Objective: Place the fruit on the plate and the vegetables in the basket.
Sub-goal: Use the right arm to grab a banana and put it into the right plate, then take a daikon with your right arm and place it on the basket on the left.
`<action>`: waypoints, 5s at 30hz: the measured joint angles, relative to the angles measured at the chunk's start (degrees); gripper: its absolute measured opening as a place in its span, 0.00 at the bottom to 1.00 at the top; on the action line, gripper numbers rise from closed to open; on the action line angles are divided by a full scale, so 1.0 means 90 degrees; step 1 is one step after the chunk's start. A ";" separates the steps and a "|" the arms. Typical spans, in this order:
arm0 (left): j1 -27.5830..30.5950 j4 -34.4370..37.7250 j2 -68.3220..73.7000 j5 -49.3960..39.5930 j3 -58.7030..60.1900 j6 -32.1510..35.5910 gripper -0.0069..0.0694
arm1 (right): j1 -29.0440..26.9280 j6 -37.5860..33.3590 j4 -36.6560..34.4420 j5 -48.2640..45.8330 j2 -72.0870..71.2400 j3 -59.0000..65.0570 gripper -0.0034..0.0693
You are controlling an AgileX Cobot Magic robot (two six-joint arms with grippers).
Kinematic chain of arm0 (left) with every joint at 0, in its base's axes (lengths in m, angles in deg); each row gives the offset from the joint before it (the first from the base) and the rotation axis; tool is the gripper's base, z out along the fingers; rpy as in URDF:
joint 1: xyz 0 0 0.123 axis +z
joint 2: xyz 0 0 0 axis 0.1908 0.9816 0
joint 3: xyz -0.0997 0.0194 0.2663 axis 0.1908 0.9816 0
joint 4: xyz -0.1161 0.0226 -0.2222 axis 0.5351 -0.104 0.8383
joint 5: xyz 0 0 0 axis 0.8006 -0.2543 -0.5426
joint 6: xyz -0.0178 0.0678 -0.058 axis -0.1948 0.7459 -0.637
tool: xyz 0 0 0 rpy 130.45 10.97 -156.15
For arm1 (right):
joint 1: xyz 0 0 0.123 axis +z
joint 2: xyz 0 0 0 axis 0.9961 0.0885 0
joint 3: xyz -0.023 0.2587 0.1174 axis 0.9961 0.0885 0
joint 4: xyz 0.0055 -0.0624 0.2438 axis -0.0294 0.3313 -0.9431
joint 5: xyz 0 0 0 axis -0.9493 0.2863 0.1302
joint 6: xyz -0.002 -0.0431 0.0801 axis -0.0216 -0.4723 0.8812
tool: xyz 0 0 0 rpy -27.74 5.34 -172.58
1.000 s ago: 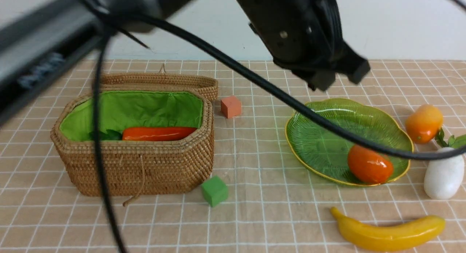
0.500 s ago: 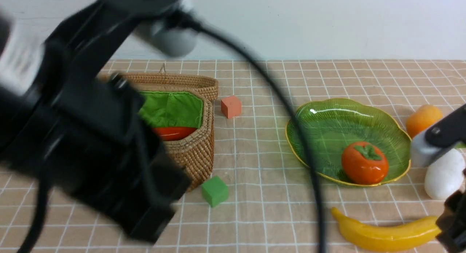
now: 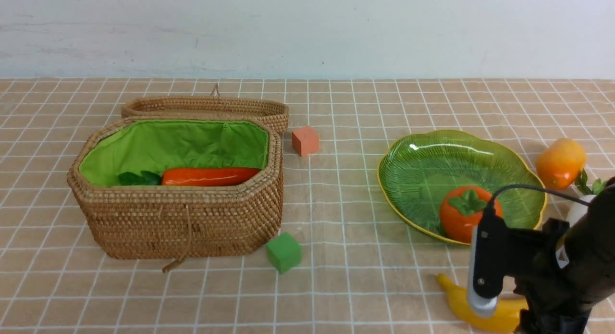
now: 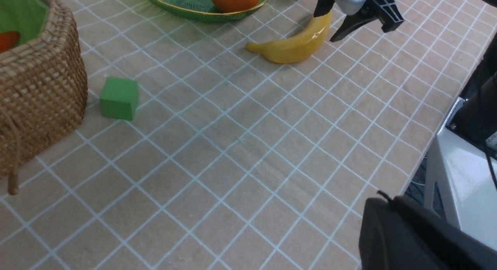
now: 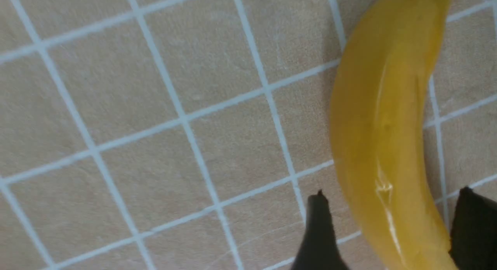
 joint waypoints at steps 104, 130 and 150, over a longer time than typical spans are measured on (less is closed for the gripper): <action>0.0000 -0.2182 0.0158 0.1580 0.0046 -0.1539 0.07 | -0.2060 0.4918 -0.2930 -0.1533 0.1015 -0.4046 0.73; 0.0000 -0.5197 0.0174 0.1330 0.0046 -0.4877 0.07 | 0.1883 0.0087 -0.4419 0.0327 0.5363 -0.9457 0.73; 0.0000 -0.5191 0.0174 0.1347 0.0046 -0.4877 0.08 | 0.1877 0.0087 -0.3894 0.0495 0.5603 -0.9462 0.73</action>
